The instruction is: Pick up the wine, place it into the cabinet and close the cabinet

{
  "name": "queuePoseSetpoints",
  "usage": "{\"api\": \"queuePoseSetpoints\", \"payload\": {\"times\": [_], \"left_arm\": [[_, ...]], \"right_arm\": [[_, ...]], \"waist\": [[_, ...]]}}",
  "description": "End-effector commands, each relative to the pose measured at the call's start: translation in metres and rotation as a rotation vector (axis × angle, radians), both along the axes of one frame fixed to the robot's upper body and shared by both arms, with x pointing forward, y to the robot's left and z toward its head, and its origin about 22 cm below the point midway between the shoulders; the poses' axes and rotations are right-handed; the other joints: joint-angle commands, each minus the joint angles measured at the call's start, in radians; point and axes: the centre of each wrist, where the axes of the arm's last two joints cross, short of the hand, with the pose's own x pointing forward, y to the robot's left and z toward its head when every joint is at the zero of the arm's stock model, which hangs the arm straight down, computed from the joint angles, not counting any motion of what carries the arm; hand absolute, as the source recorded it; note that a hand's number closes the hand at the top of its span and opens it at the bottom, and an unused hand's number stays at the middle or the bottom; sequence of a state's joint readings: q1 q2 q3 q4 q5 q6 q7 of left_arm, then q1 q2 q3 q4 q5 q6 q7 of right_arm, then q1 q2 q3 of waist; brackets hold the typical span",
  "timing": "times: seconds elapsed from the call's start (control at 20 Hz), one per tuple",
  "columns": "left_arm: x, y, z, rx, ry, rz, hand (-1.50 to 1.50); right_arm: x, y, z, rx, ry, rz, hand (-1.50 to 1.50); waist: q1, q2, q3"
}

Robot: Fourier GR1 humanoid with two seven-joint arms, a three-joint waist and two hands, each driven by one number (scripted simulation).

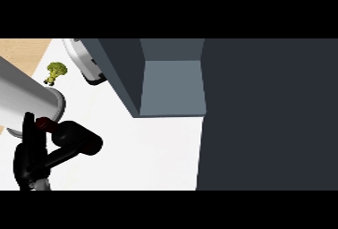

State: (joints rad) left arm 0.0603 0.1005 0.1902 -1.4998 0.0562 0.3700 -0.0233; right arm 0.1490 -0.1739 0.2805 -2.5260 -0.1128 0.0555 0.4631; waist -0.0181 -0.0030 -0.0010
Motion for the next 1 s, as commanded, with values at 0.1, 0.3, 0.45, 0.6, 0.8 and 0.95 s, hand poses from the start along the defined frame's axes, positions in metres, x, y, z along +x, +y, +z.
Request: {"api": "queuePoseSetpoints", "payload": {"times": [0.1,0.3,0.45,0.6,0.8,0.95], "left_arm": [[-0.014,0.001,-0.042,-0.018,0.017,-0.026,-1.5],[-0.017,-0.002,-0.048,-0.037,0.029,-0.027,-1.5],[-0.004,0.0,-0.051,-0.04,0.018,-0.041,-1.5],[-0.021,-0.019,-0.077,-0.083,0.007,-0.018,-1.5],[-0.002,-0.023,-0.081,-0.147,-0.058,0.01,-1.5],[-0.011,-0.02,-0.087,-0.173,-0.077,0.015,-1.5]], "right_arm": [[-0.04,-0.01,0.03,0.069,-0.068,0.061,-1.5],[-0.056,-0.007,0.034,0.081,-0.067,0.05,-1.5],[-0.044,-0.01,0.034,0.048,-0.071,0.044,-1.5],[-0.06,-0.008,0.035,0.072,-0.062,0.075,-1.5],[-0.042,-0.009,0.033,0.059,-0.082,0.064,-1.5],[-0.046,-0.008,0.033,0.075,-0.074,0.055,-1.5]], "waist": [[0.006,0.001,0.0],[0.002,-0.001,0.0],[0.007,0.002,0.0],[-0.006,-0.003,0.0],[0.002,0.002,0.0],[0.004,0.0,0.0]]}}
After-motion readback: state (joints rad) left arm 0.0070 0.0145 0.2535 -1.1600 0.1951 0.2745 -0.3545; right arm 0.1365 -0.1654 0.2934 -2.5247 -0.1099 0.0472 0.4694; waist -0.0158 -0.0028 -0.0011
